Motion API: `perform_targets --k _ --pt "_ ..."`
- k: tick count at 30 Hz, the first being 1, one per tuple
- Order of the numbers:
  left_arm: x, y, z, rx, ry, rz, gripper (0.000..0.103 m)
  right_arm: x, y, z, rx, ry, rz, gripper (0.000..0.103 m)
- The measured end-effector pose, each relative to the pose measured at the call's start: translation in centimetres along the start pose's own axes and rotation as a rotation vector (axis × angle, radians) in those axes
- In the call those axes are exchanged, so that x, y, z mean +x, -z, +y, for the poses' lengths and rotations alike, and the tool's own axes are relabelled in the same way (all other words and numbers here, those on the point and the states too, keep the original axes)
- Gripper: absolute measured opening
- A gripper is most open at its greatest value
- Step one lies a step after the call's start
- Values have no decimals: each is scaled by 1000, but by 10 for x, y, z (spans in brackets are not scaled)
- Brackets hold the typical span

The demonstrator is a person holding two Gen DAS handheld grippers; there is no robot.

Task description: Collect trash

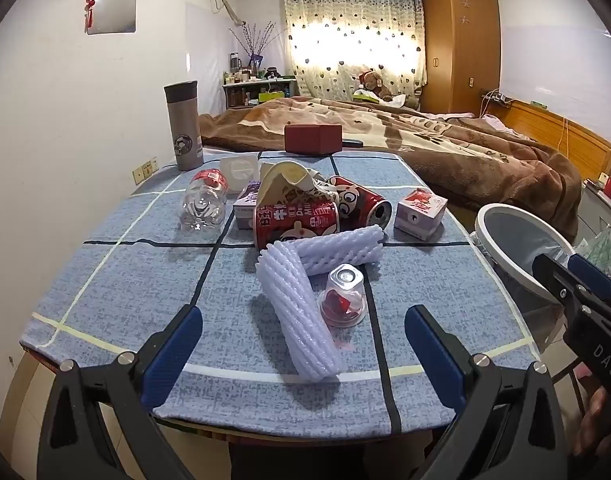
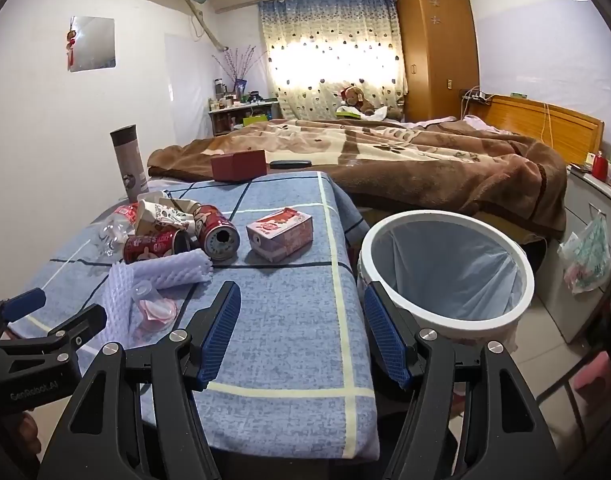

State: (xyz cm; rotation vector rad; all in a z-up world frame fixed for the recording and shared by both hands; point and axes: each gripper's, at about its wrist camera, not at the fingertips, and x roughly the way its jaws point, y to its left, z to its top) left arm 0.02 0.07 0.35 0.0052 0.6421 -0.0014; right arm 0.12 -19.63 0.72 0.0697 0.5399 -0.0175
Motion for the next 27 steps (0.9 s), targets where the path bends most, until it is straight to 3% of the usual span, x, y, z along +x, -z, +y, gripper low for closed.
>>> perform_targets --k 27 --pt "-1 1 2 1 -7 -3 103 -2 1 0 -4 6 -13 66"
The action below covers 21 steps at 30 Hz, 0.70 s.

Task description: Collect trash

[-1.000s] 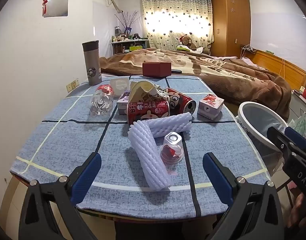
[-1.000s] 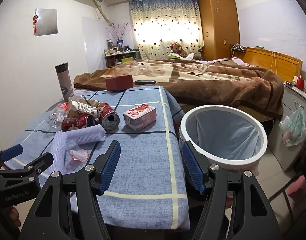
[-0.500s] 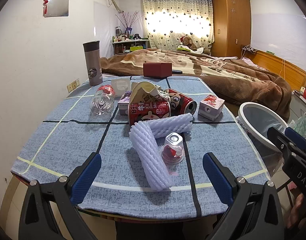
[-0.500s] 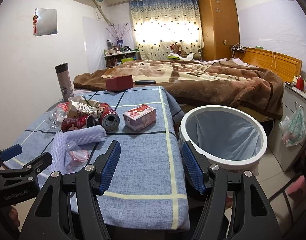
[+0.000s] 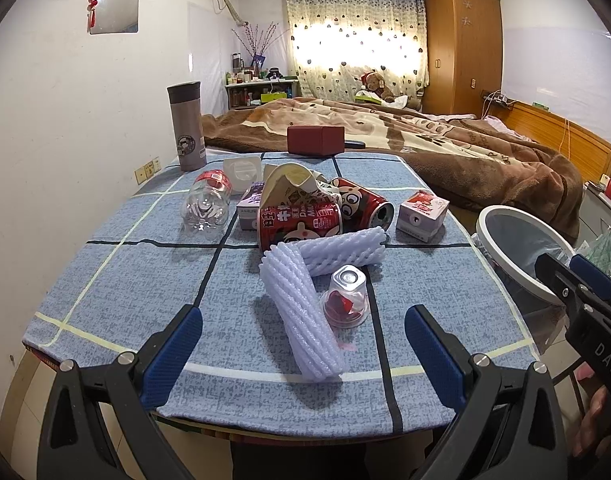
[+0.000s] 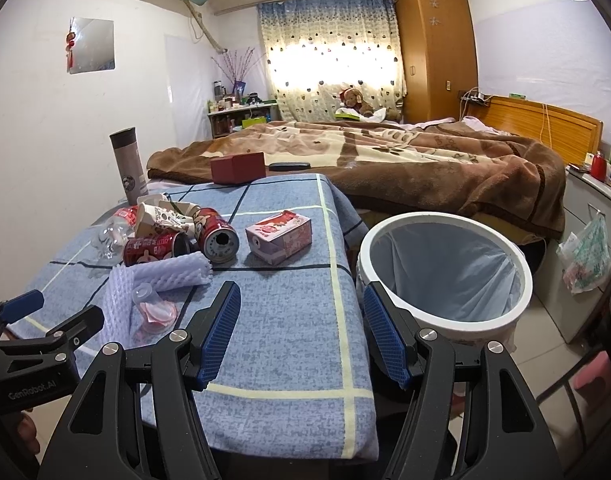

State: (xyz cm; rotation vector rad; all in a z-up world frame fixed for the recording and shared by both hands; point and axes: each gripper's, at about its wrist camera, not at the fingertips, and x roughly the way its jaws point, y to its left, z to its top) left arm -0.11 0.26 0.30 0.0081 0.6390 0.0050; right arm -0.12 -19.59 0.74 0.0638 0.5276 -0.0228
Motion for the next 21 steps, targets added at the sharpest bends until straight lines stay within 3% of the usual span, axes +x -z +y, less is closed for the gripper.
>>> perform_targets --k 21 --pt "-2 1 1 -4 -5 6 103 0 0 0 -1 0 1 66"
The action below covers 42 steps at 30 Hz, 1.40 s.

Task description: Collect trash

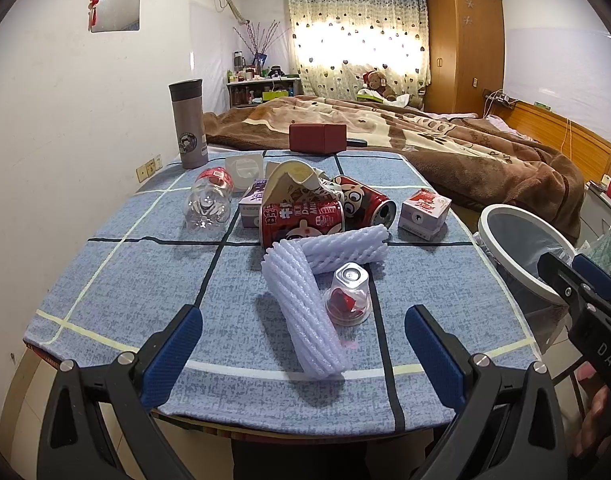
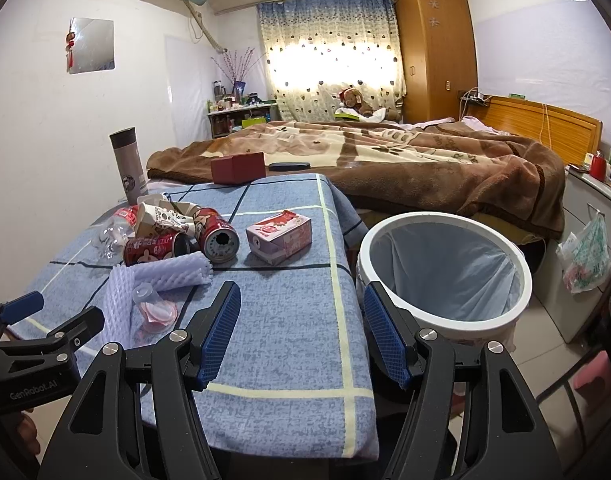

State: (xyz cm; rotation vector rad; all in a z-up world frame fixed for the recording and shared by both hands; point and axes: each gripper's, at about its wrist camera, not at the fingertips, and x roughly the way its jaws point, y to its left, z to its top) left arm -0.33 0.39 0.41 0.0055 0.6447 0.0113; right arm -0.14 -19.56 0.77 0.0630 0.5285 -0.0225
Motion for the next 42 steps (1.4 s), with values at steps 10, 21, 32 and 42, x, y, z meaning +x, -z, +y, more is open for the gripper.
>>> perform_targets --k 10,21,32,42 --pt "0 0 0 -1 -2 -1 103 -1 0 -2 4 -1 -3 66" --pt "3 0 2 -2 -4 11 103 1 0 -2 6 1 6 66" --pt "12 2 6 -10 -12 44 103 9 -1 4 -1 4 19 66" --pt "38 8 21 -70 87 130 100 38 -14 3 54 -19 57 66"
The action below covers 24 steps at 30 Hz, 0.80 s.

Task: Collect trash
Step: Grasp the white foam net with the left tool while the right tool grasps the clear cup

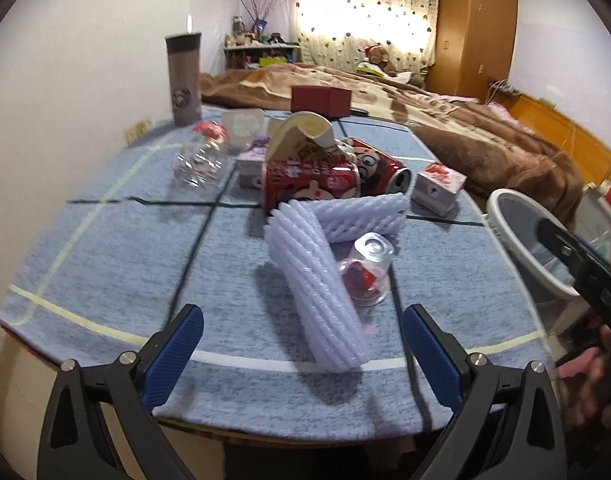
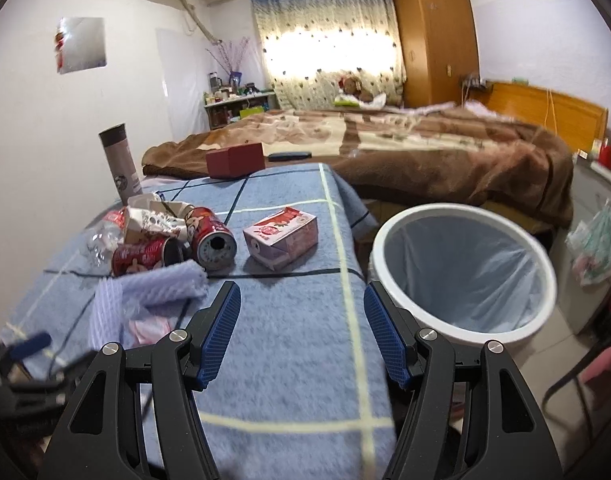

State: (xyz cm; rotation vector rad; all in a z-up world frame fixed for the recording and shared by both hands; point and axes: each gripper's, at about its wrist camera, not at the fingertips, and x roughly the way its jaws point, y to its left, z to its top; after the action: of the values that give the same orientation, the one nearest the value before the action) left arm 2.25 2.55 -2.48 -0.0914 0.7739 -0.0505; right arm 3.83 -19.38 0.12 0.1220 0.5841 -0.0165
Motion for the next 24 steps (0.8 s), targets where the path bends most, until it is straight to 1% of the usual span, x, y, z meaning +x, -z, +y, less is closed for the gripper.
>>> perform_targets --k 1,3,4,5,6,8,11,14,16,17,19,20,21,24 --pt "3 0 2 -12 21 12 98 6 -3 0 18 -23 5 66" --pt "9 0 4 -31 66 33 96 16 -8 3 24 -17 27 66" --pt "13 0 4 -30 71 40 95 19 -11 5 21 -20 27 66" --pt "16 0 5 -30 63 53 92 25 -14 7 19 -18 32 66" --pt "20 1 6 -28 53 63 87 27 -16 8 21 -13 37 66" --pt "26 1 8 -28 50 78 85 32 -21 10 28 -26 31 66" --pt "32 -1 14 -57 81 96 81 38 -26 12 35 -14 32 66" --pt "36 -4 17 -53 76 90 79 47 -26 14 50 -33 69 66" --pt "40 -6 22 -58 84 97 70 47 -22 16 55 -76 88 66" --pt "40 -8 25 -60 86 94 68 46 -19 18 51 -91 93 66" --pt "40 -10 30 -57 87 95 59 45 -12 25 39 -104 111 66" --pt "41 -11 33 -51 84 96 57 44 -10 27 38 -115 120 66" --pt "42 -12 36 -45 83 101 51 42 -8 28 39 -129 128 66" --pt "42 -14 43 -23 79 102 40 33 -5 36 21 -181 126 66"
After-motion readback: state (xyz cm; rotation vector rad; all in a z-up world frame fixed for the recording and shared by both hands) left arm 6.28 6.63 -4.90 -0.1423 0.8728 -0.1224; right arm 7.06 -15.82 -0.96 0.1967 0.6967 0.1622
